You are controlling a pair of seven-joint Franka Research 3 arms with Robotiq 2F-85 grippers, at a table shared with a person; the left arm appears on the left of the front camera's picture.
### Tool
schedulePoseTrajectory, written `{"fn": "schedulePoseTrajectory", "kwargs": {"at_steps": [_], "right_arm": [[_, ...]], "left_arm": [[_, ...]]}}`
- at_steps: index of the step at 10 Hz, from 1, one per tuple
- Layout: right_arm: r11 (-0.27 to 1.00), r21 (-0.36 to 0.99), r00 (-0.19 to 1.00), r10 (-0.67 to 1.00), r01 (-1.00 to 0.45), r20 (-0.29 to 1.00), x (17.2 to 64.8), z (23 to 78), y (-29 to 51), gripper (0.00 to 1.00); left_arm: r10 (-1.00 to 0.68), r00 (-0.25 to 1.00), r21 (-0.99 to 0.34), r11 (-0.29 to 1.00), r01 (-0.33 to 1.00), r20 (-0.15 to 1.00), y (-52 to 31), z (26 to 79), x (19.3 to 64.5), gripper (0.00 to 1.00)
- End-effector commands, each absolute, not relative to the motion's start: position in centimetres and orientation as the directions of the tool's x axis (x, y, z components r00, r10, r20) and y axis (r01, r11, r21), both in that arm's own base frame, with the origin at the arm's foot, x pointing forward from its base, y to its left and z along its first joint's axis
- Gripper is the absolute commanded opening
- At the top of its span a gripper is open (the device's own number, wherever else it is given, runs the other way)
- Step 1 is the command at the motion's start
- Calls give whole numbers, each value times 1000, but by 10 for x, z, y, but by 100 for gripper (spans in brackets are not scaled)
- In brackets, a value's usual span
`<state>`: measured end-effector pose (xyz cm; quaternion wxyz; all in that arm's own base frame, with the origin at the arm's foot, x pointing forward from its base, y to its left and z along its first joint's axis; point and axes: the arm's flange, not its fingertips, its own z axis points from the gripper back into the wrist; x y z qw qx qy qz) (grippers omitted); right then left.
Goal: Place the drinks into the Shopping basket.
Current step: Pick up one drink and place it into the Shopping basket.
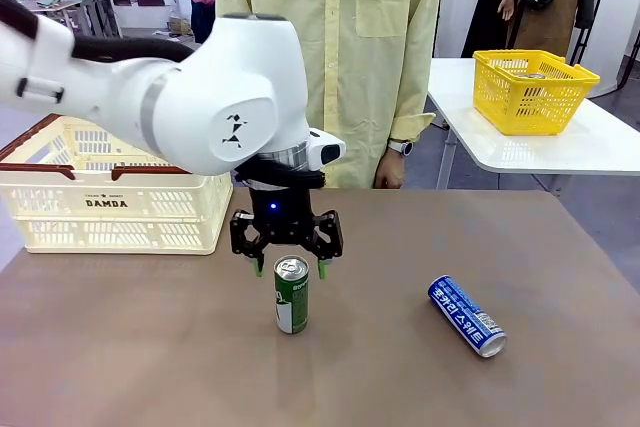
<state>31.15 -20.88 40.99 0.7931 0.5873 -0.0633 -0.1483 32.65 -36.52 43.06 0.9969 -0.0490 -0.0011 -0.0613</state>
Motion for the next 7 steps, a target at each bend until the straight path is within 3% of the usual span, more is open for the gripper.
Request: {"fn": "schedulePoseTrajectory", "kwargs": {"at_steps": [1,7], "right_arm": [[258,954,949,-308,155,-71,311,412,-211,100],[258,954,949,-308,155,-71,311,412,-211,100]], "left_arm": [[-7,1000,-93,996,8,13,-377,416,341,100],[35,999,-50,998,-35,12,-365,382,350,100]]}}
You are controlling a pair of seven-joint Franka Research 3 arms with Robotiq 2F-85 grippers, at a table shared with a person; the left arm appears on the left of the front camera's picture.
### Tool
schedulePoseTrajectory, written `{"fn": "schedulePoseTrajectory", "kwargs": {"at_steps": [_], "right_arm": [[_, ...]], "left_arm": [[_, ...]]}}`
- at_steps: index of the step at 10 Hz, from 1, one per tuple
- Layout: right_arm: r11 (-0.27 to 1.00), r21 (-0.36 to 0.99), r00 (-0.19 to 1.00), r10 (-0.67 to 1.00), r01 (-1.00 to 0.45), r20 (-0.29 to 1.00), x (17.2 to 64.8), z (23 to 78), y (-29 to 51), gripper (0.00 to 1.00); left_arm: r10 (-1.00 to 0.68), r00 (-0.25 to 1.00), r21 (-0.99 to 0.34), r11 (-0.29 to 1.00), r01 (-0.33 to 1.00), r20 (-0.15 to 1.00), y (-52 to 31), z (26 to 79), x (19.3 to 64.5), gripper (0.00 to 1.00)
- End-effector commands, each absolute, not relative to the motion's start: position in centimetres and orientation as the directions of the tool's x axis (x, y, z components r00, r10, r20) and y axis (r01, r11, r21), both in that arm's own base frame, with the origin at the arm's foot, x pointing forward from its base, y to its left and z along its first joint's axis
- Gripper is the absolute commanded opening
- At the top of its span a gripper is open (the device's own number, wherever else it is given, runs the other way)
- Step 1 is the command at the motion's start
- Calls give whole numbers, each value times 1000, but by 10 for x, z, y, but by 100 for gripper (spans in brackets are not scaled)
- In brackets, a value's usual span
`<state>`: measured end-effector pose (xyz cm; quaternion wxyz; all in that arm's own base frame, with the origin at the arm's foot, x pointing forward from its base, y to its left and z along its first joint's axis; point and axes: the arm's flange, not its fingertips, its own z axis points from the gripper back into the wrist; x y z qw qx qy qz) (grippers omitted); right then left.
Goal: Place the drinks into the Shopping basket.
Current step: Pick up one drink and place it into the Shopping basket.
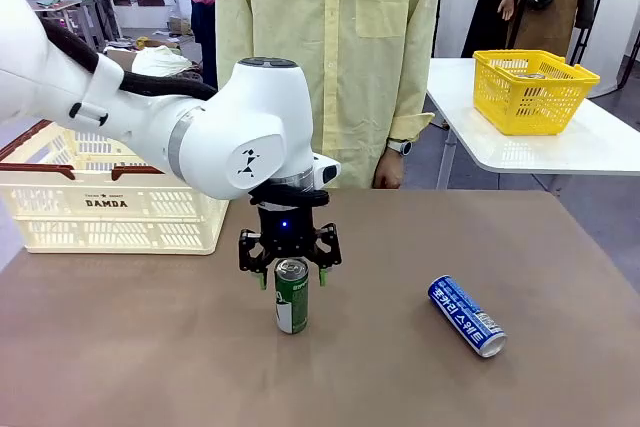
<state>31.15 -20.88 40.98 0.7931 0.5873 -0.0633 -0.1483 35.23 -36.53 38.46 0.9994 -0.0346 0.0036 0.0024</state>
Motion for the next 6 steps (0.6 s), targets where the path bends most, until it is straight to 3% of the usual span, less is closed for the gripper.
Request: {"fn": "schedulePoseTrajectory", "kwargs": {"at_steps": [1,2,3,4,5,6], "right_arm": [[258,954,949,-308,155,-71,311,412,-211,100],[258,954,949,-308,155,-71,311,412,-211,100],[258,954,949,-308,155,-71,311,412,-211,100],[258,954,949,-308,155,-71,311,412,-211,100],[258,954,949,-308,155,-71,311,412,-211,100],[258,954,949,-308,155,-71,311,412,-211,100]], "left_arm": [[30,999,-57,998,-29,10,-364,380,349,100],[15,1000,-53,998,-15,3,-363,377,348,100],[0,1000,-26,1000,0,7,-364,375,347,79],[-14,1000,-22,1000,14,14,-367,375,346,19],[-26,999,-17,1000,26,24,-370,375,345,0],[-31,999,-5,1000,31,25,-372,373,344,0]]}}
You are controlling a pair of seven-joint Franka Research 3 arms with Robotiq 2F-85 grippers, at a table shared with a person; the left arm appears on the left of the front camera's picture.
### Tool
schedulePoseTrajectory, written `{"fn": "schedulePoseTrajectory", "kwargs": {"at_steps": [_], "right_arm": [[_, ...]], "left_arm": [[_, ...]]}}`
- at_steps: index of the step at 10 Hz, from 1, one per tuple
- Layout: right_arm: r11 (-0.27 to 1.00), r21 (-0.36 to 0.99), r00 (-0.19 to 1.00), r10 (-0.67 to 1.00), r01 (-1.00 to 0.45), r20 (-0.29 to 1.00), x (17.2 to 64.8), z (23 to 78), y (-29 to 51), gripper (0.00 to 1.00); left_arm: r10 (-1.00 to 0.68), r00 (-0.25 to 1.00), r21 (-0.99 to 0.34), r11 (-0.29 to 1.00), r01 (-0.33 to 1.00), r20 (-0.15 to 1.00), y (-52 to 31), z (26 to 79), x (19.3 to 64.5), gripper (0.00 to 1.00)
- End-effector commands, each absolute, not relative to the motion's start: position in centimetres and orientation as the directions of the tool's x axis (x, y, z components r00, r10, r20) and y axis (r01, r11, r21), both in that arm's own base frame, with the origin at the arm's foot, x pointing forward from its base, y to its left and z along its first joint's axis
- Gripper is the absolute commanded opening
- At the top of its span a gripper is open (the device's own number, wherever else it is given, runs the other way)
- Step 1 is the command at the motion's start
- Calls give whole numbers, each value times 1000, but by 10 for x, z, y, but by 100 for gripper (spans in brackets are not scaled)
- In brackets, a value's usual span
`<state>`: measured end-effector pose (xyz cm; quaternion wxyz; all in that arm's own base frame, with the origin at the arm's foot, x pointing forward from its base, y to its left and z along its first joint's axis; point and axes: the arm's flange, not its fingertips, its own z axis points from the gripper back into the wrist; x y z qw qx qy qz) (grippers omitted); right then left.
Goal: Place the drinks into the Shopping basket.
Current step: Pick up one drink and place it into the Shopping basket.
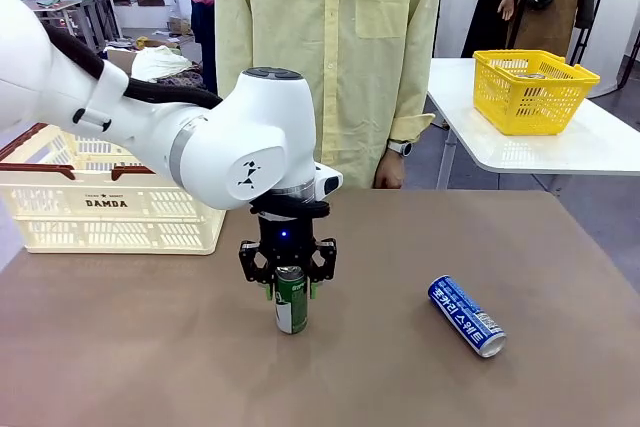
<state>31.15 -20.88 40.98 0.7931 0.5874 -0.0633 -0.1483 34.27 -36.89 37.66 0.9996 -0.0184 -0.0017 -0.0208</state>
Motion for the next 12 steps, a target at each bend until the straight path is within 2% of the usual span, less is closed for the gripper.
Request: {"fn": "schedulePoseTrajectory", "kwargs": {"at_steps": [1,7,8,10,12], "right_arm": [[258,954,949,-308,155,-71,311,412,-211,100],[258,954,949,-308,155,-71,311,412,-211,100],[258,954,949,-308,155,-71,311,412,-211,100],[258,954,949,-308,155,-71,311,412,-211,100],[258,954,949,-308,155,-71,311,412,-211,100]], "left_arm": [[-39,999,-2,999,39,30,-373,372,344,0],[-92,994,6,996,92,54,-372,383,339,0],[-122,990,-15,992,123,76,-365,403,332,0],[-243,962,-34,968,249,123,-333,482,305,0],[-296,942,5,954,299,158,-306,549,274,0]]}}
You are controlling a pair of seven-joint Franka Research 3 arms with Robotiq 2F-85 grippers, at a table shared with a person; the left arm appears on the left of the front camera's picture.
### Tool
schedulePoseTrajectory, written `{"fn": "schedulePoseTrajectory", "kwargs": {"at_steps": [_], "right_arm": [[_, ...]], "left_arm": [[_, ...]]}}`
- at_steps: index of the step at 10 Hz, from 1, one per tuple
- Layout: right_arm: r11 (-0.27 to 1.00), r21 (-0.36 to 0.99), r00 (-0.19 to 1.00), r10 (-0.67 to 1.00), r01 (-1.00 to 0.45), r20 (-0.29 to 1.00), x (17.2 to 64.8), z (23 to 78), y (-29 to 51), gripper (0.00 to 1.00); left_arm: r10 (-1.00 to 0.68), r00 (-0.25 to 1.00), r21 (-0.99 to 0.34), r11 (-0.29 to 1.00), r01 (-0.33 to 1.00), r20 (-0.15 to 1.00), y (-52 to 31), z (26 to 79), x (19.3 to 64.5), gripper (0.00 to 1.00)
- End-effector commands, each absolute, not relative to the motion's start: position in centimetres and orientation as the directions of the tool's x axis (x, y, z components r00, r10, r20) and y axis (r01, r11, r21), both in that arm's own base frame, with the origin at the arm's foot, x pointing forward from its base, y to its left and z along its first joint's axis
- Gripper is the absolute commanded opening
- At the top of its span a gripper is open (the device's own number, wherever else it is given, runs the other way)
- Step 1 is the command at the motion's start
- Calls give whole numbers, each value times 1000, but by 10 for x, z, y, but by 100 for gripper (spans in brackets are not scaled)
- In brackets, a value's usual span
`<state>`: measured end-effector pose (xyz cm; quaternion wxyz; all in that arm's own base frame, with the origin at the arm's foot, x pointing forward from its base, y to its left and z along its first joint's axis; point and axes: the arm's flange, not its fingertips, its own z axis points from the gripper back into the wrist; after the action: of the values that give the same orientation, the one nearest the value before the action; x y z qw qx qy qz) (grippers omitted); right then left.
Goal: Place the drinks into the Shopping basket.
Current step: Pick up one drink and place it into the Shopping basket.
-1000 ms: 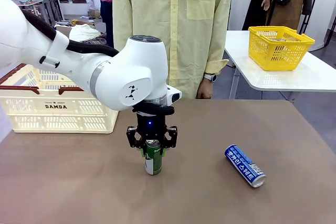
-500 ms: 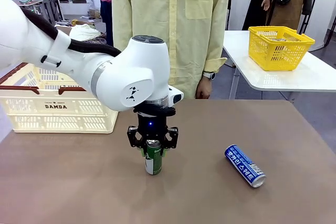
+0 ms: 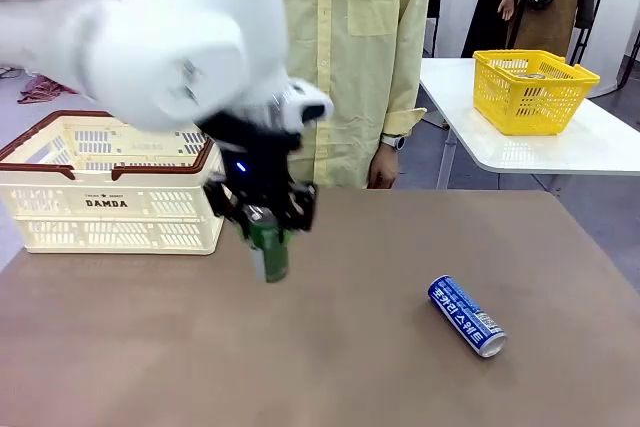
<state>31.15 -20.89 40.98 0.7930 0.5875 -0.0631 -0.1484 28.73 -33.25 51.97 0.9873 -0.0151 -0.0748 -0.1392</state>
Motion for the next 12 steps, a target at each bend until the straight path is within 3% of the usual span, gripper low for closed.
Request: {"fn": "schedulePoseTrajectory", "kwargs": {"at_steps": [1,3,4,9,12], "right_arm": [[258,954,949,-308,155,-71,311,412,-211,100],[258,954,949,-308,155,-71,311,412,-211,100],[258,954,949,-308,155,-71,311,412,-211,100],[258,954,949,-308,155,-71,311,412,-211,100],[258,954,949,-308,155,-71,311,412,-211,100]], "left_arm": [[-313,933,12,949,316,180,-295,571,264,0],[-236,953,35,972,233,189,-272,597,253,0],[-286,940,23,958,287,186,-293,583,253,0],[-284,943,36,959,282,172,-295,578,251,0],[15,927,-122,992,33,375,-223,616,329,0]]}}
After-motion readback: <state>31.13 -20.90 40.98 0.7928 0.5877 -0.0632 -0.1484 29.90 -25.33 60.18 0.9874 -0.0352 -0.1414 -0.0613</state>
